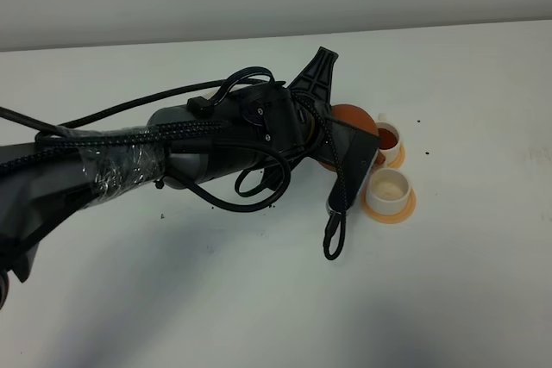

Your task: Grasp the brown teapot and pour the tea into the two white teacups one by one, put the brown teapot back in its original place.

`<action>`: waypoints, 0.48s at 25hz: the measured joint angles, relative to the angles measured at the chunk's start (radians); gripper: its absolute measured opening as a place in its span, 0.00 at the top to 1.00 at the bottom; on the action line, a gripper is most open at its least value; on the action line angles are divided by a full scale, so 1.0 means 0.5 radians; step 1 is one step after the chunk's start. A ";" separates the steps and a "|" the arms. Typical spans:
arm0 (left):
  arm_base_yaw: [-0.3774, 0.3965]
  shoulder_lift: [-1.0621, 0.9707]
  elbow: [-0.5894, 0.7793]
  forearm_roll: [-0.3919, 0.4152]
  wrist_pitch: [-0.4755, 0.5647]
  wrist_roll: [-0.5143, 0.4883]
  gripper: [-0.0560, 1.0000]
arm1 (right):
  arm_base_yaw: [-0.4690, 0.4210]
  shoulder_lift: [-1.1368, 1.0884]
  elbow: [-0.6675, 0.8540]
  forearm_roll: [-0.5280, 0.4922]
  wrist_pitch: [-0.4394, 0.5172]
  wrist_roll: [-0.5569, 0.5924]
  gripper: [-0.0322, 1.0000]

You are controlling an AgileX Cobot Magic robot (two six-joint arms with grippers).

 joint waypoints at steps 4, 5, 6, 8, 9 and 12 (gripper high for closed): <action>-0.006 0.000 0.000 0.000 -0.018 -0.005 0.83 | 0.000 0.000 0.000 0.002 0.000 0.000 0.73; -0.011 0.000 0.000 0.000 -0.020 -0.005 0.83 | 0.000 0.000 0.000 0.002 0.000 0.000 0.73; -0.018 0.000 0.000 0.002 -0.028 -0.005 0.83 | 0.000 0.000 0.000 0.002 0.000 0.000 0.73; -0.023 0.007 0.000 0.002 -0.040 -0.005 0.83 | 0.000 0.000 0.000 0.002 0.000 0.000 0.73; -0.023 0.015 0.000 0.005 -0.042 -0.005 0.83 | 0.000 0.000 0.000 0.002 0.000 0.000 0.73; -0.023 0.036 0.000 0.047 -0.042 -0.005 0.83 | 0.000 0.000 0.000 0.002 0.000 0.000 0.73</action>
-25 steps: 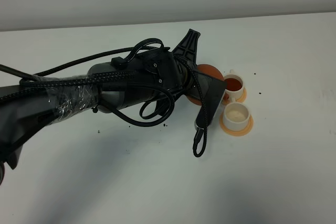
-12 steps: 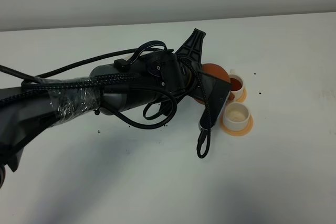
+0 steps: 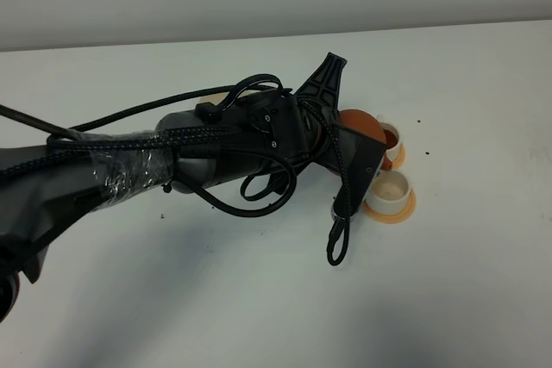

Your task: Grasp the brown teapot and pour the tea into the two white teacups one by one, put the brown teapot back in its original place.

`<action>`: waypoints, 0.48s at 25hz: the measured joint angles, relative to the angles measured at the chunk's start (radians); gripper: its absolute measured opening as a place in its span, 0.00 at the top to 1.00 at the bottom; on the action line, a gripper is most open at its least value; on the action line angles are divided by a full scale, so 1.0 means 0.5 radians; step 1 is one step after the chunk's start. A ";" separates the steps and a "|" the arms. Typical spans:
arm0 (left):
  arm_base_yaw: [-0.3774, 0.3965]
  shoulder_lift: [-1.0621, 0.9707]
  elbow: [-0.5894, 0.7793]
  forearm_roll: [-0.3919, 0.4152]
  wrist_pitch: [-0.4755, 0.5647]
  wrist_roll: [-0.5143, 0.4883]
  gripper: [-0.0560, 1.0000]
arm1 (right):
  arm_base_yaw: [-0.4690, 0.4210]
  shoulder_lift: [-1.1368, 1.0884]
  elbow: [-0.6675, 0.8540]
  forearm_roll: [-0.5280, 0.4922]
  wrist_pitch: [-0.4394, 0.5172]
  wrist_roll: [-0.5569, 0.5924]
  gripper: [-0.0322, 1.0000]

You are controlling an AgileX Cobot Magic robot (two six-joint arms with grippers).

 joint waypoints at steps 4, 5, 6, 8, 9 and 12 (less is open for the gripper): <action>0.000 0.002 0.000 0.066 0.000 0.000 0.83 | 0.000 0.000 0.000 0.000 0.000 0.000 0.73; 0.000 0.002 0.000 0.082 -0.002 0.000 0.83 | 0.000 0.000 0.000 0.000 0.000 0.000 0.73; 0.000 0.002 0.000 0.102 -0.004 0.002 0.83 | 0.000 0.000 0.000 0.000 0.000 0.000 0.73; 0.000 0.002 0.000 0.142 -0.008 0.002 0.83 | 0.000 0.000 0.000 0.000 0.000 0.000 0.73; 0.000 0.002 0.000 0.157 -0.014 0.002 0.83 | 0.000 0.000 0.000 0.000 0.000 0.000 0.73; 0.000 0.002 0.000 0.206 -0.021 0.002 0.83 | 0.000 0.000 0.000 0.000 0.000 0.000 0.73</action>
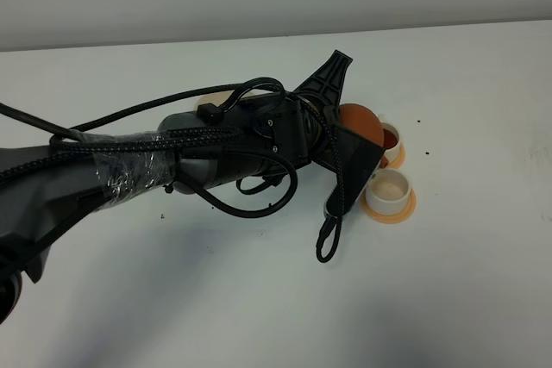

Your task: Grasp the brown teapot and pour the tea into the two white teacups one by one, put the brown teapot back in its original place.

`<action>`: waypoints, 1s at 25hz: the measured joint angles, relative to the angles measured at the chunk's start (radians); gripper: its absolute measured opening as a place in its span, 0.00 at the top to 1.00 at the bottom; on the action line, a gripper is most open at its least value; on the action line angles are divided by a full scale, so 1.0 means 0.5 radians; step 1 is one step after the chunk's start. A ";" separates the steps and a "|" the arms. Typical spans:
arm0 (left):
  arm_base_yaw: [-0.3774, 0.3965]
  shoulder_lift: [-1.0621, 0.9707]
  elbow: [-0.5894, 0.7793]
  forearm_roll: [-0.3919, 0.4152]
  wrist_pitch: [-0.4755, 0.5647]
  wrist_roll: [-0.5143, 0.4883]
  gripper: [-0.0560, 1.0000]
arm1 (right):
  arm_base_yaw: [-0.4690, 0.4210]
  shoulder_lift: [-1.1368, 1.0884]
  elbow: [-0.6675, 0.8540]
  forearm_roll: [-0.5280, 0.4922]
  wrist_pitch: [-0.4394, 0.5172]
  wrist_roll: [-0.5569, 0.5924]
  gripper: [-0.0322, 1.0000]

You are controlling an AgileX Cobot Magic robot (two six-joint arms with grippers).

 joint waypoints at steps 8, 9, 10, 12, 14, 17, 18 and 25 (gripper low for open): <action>0.000 0.000 0.000 0.092 -0.006 0.000 0.83 | 0.000 0.000 0.000 0.000 0.000 0.000 0.73; 0.000 0.000 0.000 0.107 -0.006 0.000 0.83 | 0.000 0.000 0.000 0.000 0.000 0.000 0.73; 0.000 0.000 0.000 0.120 -0.006 0.000 0.83 | 0.000 0.000 0.000 0.000 0.000 0.000 0.73; -0.002 0.000 0.000 0.152 -0.012 0.000 0.83 | 0.000 0.000 0.000 0.000 0.000 0.000 0.73; -0.006 0.000 0.000 0.189 -0.016 -0.002 0.83 | 0.000 0.000 0.000 0.000 0.000 0.000 0.73; -0.014 0.000 0.000 0.240 -0.042 -0.002 0.83 | 0.000 0.000 0.000 0.000 0.000 0.000 0.73; -0.018 0.000 0.000 0.255 -0.051 -0.002 0.83 | 0.000 0.000 0.000 0.000 0.000 0.000 0.73; -0.020 0.000 0.000 0.339 -0.079 -0.002 0.83 | 0.000 0.000 0.000 0.000 0.000 0.000 0.73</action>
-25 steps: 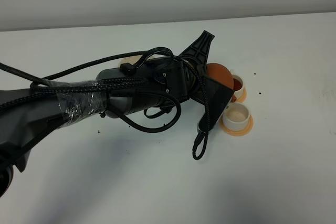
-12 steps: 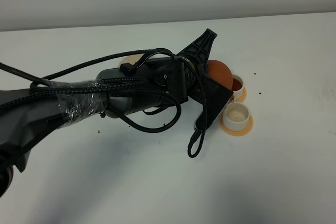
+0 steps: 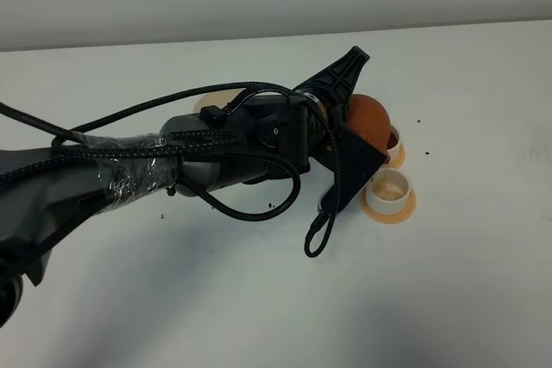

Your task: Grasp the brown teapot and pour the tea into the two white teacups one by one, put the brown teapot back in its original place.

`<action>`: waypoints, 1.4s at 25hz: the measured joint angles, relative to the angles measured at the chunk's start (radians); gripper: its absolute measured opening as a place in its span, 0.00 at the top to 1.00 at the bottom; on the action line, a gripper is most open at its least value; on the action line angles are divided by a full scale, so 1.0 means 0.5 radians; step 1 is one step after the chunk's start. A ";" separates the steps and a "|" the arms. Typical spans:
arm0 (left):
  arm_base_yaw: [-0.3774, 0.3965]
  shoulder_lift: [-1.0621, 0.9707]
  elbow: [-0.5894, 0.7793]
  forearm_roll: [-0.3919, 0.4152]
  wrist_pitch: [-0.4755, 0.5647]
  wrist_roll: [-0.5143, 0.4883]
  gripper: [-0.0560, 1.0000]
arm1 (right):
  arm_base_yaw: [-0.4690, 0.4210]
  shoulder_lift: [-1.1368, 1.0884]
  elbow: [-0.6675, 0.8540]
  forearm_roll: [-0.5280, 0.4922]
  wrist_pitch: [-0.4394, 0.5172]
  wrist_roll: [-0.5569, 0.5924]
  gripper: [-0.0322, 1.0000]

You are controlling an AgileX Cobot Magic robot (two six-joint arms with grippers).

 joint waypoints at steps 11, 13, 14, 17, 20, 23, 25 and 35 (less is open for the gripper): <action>0.000 0.000 0.000 0.134 -0.042 0.002 0.83 | 0.000 0.000 0.000 0.000 0.000 0.000 0.73; 0.000 0.000 0.000 0.165 -0.049 0.002 0.83 | 0.000 0.000 0.000 0.000 0.000 0.000 0.73; 0.000 0.000 0.000 0.182 -0.053 0.002 0.83 | 0.000 0.000 0.000 0.000 0.000 0.000 0.73; 0.000 0.000 0.000 0.194 -0.060 0.002 0.83 | 0.000 0.000 0.000 0.000 0.000 0.000 0.73; 0.000 0.000 0.000 0.215 -0.061 0.002 0.83 | 0.000 0.000 0.000 0.000 0.000 0.000 0.73; 0.000 0.000 0.000 0.260 -0.070 0.002 0.83 | 0.000 0.000 0.000 0.000 0.000 0.000 0.73; 0.000 0.000 0.000 0.281 -0.079 0.002 0.83 | 0.000 0.000 0.000 0.000 0.000 0.000 0.73; 0.000 0.000 0.000 0.296 -0.099 0.002 0.83 | 0.000 0.000 0.000 0.000 0.000 0.000 0.73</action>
